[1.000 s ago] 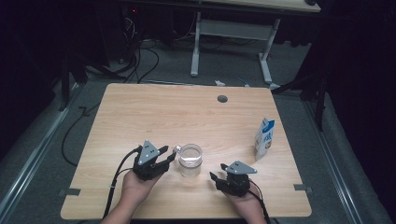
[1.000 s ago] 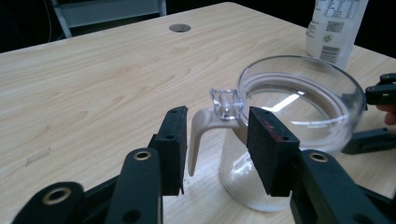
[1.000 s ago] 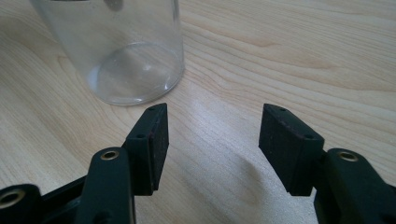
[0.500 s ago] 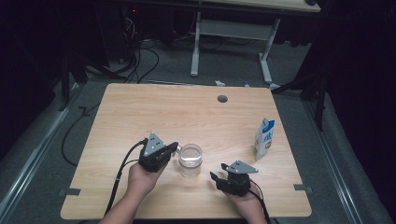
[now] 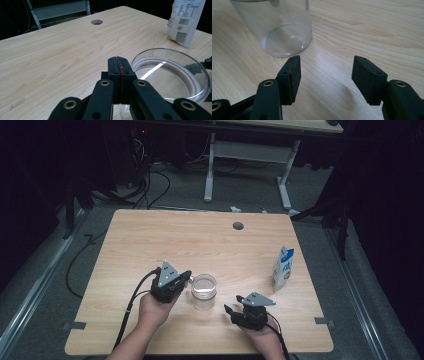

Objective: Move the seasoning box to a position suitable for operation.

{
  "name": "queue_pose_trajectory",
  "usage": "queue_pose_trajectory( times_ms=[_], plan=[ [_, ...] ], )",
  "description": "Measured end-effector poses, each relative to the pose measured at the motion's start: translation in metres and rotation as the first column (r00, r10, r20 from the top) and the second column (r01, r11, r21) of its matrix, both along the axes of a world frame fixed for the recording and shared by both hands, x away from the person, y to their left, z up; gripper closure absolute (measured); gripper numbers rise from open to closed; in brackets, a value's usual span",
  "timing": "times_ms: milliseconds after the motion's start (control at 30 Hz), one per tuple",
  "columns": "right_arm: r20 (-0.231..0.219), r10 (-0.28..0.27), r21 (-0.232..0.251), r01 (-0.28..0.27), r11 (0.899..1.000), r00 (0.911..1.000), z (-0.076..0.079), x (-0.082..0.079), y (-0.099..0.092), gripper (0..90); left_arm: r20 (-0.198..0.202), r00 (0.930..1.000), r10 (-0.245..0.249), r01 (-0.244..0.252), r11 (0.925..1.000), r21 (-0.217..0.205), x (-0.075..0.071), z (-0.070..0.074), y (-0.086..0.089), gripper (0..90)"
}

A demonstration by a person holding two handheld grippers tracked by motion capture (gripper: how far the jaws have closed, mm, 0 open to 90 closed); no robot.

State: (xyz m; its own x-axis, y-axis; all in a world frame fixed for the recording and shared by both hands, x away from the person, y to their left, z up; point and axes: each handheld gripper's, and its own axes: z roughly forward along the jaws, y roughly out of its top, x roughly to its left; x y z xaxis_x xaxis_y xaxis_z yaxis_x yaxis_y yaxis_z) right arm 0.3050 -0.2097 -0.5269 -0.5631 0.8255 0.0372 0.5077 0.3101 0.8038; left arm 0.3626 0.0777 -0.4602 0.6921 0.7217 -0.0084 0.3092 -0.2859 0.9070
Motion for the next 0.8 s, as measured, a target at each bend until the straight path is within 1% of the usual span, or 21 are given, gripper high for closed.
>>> queue_pose_trajectory(
  times_ms=[267, 367, 467, 533, 600, 667, 700, 767, 800],
  plan=[
    [0.001, 0.008, 0.001, -0.008, 1.000, 1.0000, 0.000, -0.001, 0.001, 41.3, 0.007, 1.0000, 0.003, -0.003, 1.0000, -0.004, -0.001, -0.001, 0.000, 90.0],
    [0.009, 0.013, 0.008, -0.013, 1.000, 0.9999, 0.002, -0.001, 0.002, 43.5, 0.007, 1.0000, 0.007, -0.007, 0.9999, -0.008, -0.001, -0.001, 0.000, 90.0],
    [0.028, 0.015, 0.008, -0.015, 1.000, 0.9995, 0.006, -0.003, 0.004, 44.2, 0.010, 0.9999, 0.007, -0.007, 0.9999, -0.008, -0.001, -0.002, 0.000, 90.0],
    [0.056, 0.019, -0.001, -0.019, 1.000, 0.9982, 0.011, -0.004, 0.008, 44.8, 0.012, 0.9999, 0.010, -0.009, 0.9999, -0.013, -0.002, -0.002, 0.000, 90.0],
    [0.075, 0.016, -0.013, -0.015, 1.000, 0.9970, 0.015, -0.003, 0.010, 45.3, 0.013, 0.9999, 0.010, -0.010, 0.9999, -0.013, -0.002, -0.002, 0.000, 90.0],
    [0.082, 0.013, 0.003, -0.013, 1.000, 0.9965, 0.020, 0.000, 0.012, 48.1, 0.016, 0.9998, 0.010, -0.009, 0.9999, -0.011, -0.002, -0.002, 0.000, 90.0],
    [0.091, 0.013, 0.014, -0.014, 1.000, 0.9958, 0.026, 0.002, 0.012, 49.6, 0.021, 0.9998, 0.007, -0.007, 1.0000, -0.004, -0.002, -0.002, 0.000, 90.0],
    [0.115, 0.001, 0.017, -0.003, 1.000, 0.9934, 0.036, 0.006, 0.013, 50.5, 0.025, 0.9997, 0.006, -0.006, 1.0000, -0.002, -0.003, -0.002, 0.000, 90.0],
    [0.120, -0.002, 0.024, -0.001, 1.000, 0.9928, 0.041, 0.010, 0.012, 51.1, 0.028, 0.9996, 0.005, -0.005, 1.0000, 0.001, -0.003, -0.003, 0.000, 90.0]
  ],
)
